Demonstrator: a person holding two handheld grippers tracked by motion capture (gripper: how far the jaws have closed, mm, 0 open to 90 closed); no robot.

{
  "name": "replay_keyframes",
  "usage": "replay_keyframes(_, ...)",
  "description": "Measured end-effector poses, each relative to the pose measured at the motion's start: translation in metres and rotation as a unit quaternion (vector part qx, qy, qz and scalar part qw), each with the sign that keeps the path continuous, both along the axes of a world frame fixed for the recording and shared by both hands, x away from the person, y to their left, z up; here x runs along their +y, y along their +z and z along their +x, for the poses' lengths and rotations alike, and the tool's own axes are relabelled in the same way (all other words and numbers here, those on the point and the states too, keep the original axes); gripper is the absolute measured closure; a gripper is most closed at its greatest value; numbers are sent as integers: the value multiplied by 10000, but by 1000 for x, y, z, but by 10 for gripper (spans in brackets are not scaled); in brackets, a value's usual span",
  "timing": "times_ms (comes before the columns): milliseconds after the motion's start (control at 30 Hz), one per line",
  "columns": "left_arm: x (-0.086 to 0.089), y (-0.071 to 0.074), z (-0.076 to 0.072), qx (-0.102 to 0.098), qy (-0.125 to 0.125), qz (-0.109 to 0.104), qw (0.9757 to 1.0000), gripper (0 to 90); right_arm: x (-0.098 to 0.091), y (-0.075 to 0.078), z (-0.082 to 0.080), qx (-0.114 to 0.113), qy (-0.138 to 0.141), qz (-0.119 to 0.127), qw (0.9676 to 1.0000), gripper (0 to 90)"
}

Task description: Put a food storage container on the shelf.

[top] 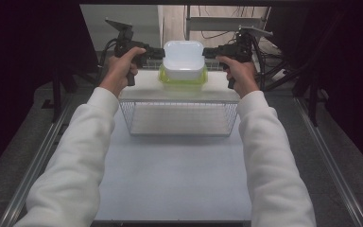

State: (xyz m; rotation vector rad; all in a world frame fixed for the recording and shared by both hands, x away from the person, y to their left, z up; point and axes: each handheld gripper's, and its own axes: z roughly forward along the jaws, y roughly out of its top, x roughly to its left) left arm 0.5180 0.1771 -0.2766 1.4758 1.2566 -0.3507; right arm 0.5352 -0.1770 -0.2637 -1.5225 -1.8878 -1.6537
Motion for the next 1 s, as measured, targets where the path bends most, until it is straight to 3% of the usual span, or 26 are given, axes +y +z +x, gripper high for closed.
replay_keyframes(33, 0, -1, 1, 2, 27, 81, 10000, 787, 0, -1, 2, 34, -44, -49, 10000, 785)
replay_keyframes(67, 1, -1, 3, 26, 21, 18, 10000, 795, 0, -2, 3, 34, -50, -158, 9999, 787)
replay_keyframes(233, 2, -3, 5, 19, 19, -39, 10000, 808, -2, -7, 7, 98, -130, 100, 9998, 791)
replay_keyframes(433, 1, -2, 3, 1, 29, 5, 10000, 773, -2, -5, 5, 88, -105, 68, 9999, 766)
replay_keyframes(633, 2, 7, -9, -416, 140, 108, 9990, 617, -5, 6, -6, -284, -219, -61, 9993, 641)
replay_keyframes(867, 2, 17, -31, -881, 112, 493, 9948, 484, -9, 17, -26, -756, -19, -359, 9965, 550)
replay_keyframes(1000, 4, 18, -41, -1030, 99, 592, 9929, 432, -12, 17, -34, -836, 111, -389, 9957, 516)
